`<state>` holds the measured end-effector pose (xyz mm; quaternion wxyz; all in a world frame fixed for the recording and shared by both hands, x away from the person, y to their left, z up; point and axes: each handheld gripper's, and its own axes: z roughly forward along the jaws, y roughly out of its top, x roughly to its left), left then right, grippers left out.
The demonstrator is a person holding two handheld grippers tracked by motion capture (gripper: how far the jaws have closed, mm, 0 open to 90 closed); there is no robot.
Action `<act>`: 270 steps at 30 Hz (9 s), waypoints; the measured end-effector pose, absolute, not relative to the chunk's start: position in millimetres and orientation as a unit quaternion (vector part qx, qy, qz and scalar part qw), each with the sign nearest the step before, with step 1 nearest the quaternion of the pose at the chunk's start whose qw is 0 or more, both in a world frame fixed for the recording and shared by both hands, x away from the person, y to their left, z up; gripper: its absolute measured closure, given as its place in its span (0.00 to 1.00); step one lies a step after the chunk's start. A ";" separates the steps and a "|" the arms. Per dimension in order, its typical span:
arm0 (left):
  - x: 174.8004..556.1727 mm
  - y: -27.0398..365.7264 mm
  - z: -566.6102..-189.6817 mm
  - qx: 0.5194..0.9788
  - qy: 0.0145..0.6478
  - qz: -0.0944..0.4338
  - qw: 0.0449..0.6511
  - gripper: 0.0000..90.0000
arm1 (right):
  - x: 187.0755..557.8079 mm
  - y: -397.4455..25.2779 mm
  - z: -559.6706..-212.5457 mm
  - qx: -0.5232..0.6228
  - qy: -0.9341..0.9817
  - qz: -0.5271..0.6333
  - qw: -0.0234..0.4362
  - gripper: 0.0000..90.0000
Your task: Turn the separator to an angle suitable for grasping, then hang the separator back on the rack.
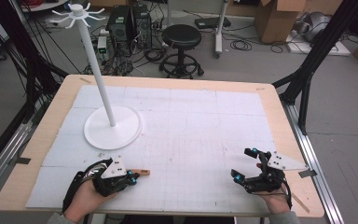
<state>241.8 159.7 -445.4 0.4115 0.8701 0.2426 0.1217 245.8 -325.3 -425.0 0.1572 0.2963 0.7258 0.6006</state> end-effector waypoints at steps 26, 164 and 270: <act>247.8 159.7 -447.0 0.866 0.243 0.125 0.419 1.00 | 244.8 -326.3 -425.4 0.297 0.727 0.599 0.158 0.01; 306.0 200.3 -419.3 0.956 0.116 0.008 0.268 0.59 | 242.8 -329.3 -431.3 0.301 0.729 0.600 0.139 0.01; 287.2 213.7 -390.6 0.956 0.085 0.046 0.275 0.76 | 245.4 -327.5 -434.7 0.302 0.736 0.592 0.132 0.01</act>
